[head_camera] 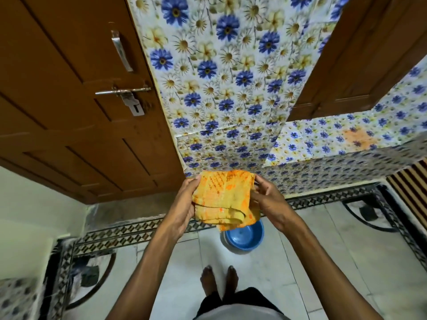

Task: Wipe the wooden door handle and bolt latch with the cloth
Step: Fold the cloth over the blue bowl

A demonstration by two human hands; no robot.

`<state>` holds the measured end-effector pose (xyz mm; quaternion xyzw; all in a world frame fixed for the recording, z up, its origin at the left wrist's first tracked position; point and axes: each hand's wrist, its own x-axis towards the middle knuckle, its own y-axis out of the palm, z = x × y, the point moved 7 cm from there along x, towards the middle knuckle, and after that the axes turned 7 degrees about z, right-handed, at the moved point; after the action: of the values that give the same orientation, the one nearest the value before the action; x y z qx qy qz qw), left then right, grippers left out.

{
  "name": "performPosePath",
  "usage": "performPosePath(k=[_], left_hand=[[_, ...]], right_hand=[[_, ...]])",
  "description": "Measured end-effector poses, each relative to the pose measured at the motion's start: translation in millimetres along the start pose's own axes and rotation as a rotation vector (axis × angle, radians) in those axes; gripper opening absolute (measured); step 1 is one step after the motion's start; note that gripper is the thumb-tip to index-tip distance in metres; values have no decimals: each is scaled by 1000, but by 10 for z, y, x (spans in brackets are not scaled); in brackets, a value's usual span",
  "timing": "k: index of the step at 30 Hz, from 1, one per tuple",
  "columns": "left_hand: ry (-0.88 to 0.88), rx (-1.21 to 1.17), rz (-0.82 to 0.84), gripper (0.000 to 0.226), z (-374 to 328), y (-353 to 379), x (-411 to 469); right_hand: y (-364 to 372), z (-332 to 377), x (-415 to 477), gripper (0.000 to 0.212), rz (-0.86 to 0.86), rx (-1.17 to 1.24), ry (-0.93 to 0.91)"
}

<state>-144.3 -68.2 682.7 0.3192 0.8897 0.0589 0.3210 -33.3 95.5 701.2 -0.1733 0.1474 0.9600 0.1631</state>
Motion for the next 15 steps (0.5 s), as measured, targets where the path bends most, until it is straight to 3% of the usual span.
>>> performPosePath(k=[3, 7, 10, 15], left_hand=[[-52, -3, 38, 31, 87, 183, 56], [-27, 18, 140, 46, 140, 481, 79], [87, 103, 192, 39, 111, 720, 58], [172, 332, 260, 77, 216, 1226, 62]], right_hand=[[-226, 136, -33, 18, -101, -212, -61], [-367, 322, -102, 26, 109, -207, -150], [-538, 425, -107, 30, 212, -198, -244], [-1023, 504, -65, 29, 311, -132, -288]])
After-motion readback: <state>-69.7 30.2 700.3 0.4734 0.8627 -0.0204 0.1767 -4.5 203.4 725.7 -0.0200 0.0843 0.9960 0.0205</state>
